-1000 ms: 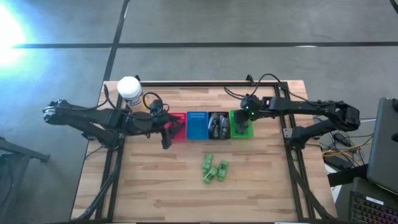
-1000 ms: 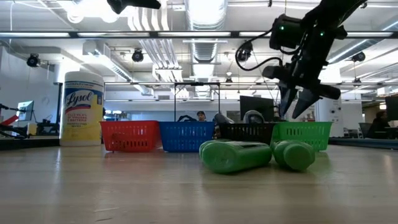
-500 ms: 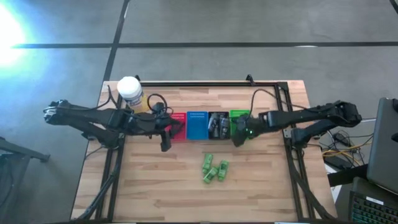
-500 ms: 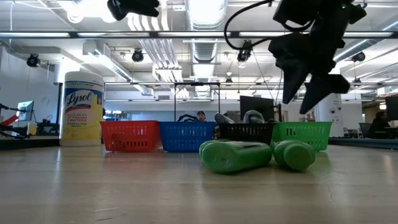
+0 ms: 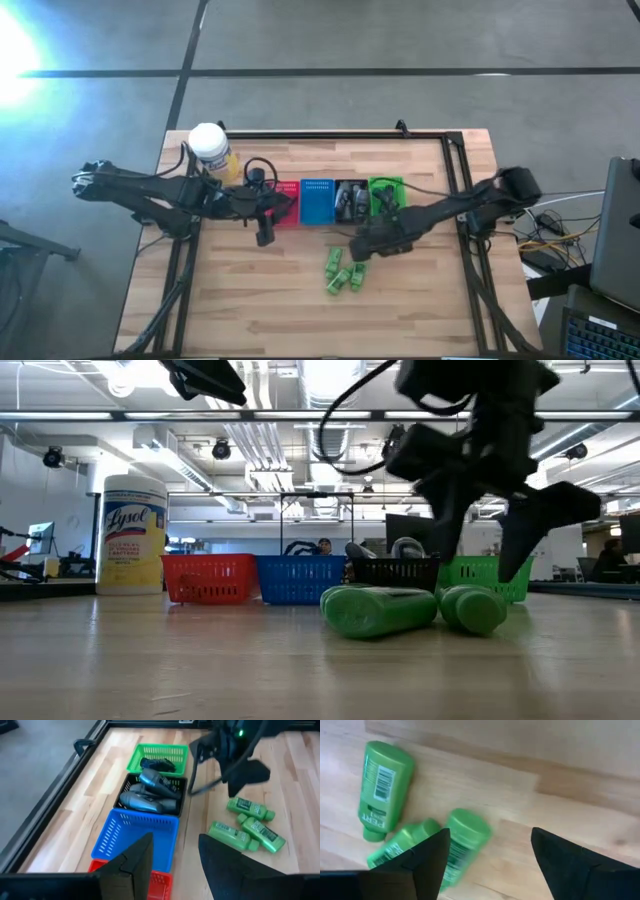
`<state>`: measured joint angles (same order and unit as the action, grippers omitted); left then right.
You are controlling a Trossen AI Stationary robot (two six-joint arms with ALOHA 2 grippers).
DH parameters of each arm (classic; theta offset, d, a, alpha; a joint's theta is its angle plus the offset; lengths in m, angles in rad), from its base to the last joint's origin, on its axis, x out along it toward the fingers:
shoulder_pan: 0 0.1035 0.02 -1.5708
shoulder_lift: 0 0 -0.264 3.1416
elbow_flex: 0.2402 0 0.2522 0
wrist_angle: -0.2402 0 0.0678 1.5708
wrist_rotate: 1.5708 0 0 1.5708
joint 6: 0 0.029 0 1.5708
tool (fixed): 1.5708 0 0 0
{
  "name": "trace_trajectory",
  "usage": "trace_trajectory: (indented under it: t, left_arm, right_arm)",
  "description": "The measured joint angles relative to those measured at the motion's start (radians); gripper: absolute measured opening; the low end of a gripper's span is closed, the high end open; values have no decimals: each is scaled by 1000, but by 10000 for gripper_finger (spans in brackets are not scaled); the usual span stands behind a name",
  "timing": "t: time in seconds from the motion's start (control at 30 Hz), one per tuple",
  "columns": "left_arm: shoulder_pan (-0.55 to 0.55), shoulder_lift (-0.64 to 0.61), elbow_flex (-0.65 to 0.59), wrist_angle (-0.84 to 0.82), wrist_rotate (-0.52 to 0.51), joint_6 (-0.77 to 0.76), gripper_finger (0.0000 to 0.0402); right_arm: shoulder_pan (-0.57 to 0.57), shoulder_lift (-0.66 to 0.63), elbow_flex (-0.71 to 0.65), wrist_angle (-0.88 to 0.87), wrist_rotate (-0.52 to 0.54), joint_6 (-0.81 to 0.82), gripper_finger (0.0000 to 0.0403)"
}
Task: Pick & Place Travel size toiletries
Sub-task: Put the green shampoo into the blue bin
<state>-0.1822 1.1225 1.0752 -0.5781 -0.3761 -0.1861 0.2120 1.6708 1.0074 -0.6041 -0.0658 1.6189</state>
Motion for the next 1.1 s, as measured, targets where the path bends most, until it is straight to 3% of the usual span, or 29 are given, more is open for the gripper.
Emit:
trace_trajectory:
  t: [0.2,0.5,0.7,1.1]
  left_arm:
    - [0,0,0,-26,44,47,163]
    - [0,0,-1,-113,46,53,163]
    - [0,0,-1,-115,46,59,163]
    - [1,-1,-1,-114,46,60,163]
  right_arm:
    - [0,153,169,-40,-41,16,304]
    - [0,293,359,-289,-41,46,335]
    - [3,325,373,-280,-53,114,337]
    - [47,296,302,-214,-22,301,289]
